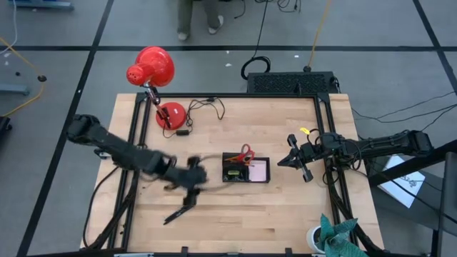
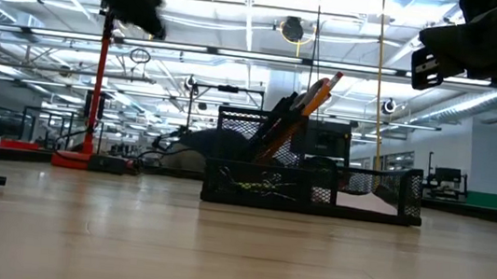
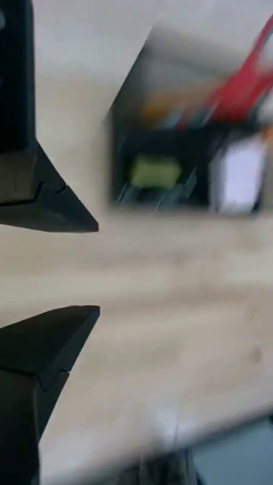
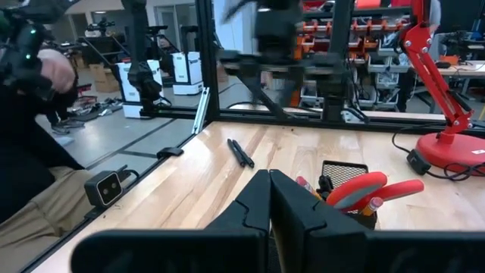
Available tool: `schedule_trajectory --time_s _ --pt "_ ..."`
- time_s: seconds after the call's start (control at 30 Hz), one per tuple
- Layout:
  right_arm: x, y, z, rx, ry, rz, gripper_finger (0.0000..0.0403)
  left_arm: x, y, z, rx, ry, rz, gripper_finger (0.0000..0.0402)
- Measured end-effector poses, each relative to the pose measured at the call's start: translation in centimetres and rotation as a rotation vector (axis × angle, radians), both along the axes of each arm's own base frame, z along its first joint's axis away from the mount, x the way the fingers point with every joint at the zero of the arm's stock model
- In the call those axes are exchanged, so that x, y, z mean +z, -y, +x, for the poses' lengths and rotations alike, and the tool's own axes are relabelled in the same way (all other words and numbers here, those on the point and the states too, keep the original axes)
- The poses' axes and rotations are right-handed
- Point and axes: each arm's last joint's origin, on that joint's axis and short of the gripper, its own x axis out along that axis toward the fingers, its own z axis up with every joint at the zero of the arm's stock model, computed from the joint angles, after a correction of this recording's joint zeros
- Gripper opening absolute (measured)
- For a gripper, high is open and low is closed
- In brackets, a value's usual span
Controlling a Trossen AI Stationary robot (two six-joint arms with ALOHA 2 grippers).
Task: Pick and place office supplies into organizer
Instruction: Put the black pen into the black desk organizer
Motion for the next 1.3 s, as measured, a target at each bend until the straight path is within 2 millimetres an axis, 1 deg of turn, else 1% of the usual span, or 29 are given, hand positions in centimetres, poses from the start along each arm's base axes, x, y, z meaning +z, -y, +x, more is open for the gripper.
schedule_trajectory --time_s 0.03,0.1,0.17,0.3,0.37,0.43,0.6,0.7,0.9,1.07,1.3 --pt "0.0 0.0 0.0 -0.001 0.001 0.000 0.0000 -0.2 1.3 -0.5 0.011 -0.024 -0.043 0.0167" --pt "0.0 0.0 0.0 0.000 0.003 0.001 0.0000 -1.4 3.6 -1.0 0.029 -0.085 -0.103 0.0161" --pt "0.1 0.0 0.0 0.000 0.008 0.011 0.0000 -3.0 5.4 -1.9 0.053 -0.175 -0.096 0.0153" --pt "0.1 0.0 0.1 -0.001 0.012 0.021 0.0000 -6.1 7.7 -2.9 0.161 -0.278 -0.024 0.0139" --pt "0.1 0.0 0.1 0.000 0.009 0.021 0.0000 -7.9 8.1 -3.4 0.192 -0.355 0.030 0.0135" --pt "0.1 0.0 0.1 -0.001 0.005 0.021 0.0000 -9.0 8.6 -3.1 0.212 -0.373 0.022 0.0132" --pt "0.0 0.0 0.2 -0.001 -0.001 0.021 0.0000 -10.1 8.9 -2.9 0.248 -0.408 0.010 0.0132" --pt "-0.1 0.0 0.2 -0.002 -0.005 0.020 0.0000 -10.1 8.7 -2.9 0.252 -0.413 0.019 0.0131" --pt "-0.1 0.0 0.2 -0.002 -0.005 0.018 0.0000 -10.0 8.0 -2.9 0.250 -0.413 0.090 0.0131" --pt "-0.1 0.0 0.2 -0.003 -0.006 0.018 0.0000 -10.2 7.0 -3.2 0.337 -0.482 0.109 0.0131" --pt "-0.1 0.0 0.2 -0.002 -0.007 0.019 0.0000 -10.2 7.6 -3.2 0.348 -0.464 0.071 0.0131"
